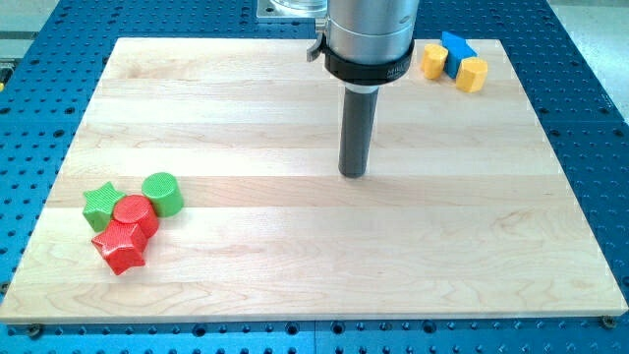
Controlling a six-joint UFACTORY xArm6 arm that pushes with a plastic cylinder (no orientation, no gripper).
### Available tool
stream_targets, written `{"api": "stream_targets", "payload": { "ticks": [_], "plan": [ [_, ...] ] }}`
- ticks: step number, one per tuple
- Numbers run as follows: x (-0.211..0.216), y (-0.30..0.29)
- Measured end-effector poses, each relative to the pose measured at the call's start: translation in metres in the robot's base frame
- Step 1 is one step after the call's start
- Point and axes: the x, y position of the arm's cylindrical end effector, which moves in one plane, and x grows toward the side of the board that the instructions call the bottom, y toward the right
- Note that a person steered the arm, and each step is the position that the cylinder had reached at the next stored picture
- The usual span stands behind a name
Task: Separate the red blocks from the green blocks
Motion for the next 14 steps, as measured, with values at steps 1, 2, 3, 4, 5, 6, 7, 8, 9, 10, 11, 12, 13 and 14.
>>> {"api": "stream_targets", "payload": {
  "ticks": [1,2,3,4,5,6,7,8,9,10,11,12,13,14],
  "plan": [
    [-0.015,-0.002],
    [-0.015,0.035],
    [-0.040,0.093],
    [-0.104,0.180],
    [-0.171,0.253],
    [-0.192,0.252],
    [-0.192,0.252],
    [-0.151,0.248],
    [-0.036,0.177],
    [0.014,0.097],
    [0.027,0.039],
    [0.042,0.033],
    [0.057,0.010],
    [0.095,-0.068]
  ]
}}
